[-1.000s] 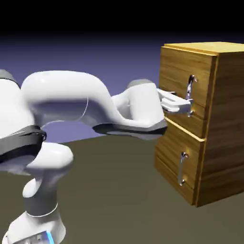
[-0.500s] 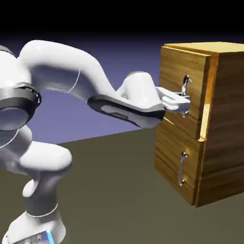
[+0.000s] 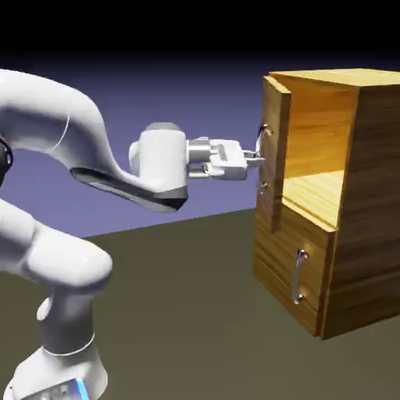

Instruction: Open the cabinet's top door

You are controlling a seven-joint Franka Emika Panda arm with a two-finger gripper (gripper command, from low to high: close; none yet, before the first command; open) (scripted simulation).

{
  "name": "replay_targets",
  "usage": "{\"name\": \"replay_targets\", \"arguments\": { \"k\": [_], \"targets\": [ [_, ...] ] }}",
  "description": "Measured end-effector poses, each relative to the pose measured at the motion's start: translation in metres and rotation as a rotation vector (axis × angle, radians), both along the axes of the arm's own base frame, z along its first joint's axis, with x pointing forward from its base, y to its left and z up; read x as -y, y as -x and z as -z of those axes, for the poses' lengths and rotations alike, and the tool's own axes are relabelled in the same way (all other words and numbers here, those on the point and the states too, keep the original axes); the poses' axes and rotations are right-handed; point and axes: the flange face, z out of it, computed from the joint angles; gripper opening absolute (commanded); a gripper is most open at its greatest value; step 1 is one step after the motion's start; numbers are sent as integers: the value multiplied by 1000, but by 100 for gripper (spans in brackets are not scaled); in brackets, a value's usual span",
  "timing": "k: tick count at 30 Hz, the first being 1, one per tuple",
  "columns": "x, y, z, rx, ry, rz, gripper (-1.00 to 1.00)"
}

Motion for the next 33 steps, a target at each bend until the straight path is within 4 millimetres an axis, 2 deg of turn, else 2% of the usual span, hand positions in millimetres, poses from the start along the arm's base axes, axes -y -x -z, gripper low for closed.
{"name": "replay_targets", "arguments": {
  "k": [8, 17, 24, 33],
  "targets": [
    [-53, 30, 0, 0, 0, 202, -100],
    [-129, 52, 0, 0, 0, 463, -100],
    [-192, 54, 0, 0, 0, 669, -100],
    [-259, 44, 0, 0, 0, 887, -100]
  ]
}}
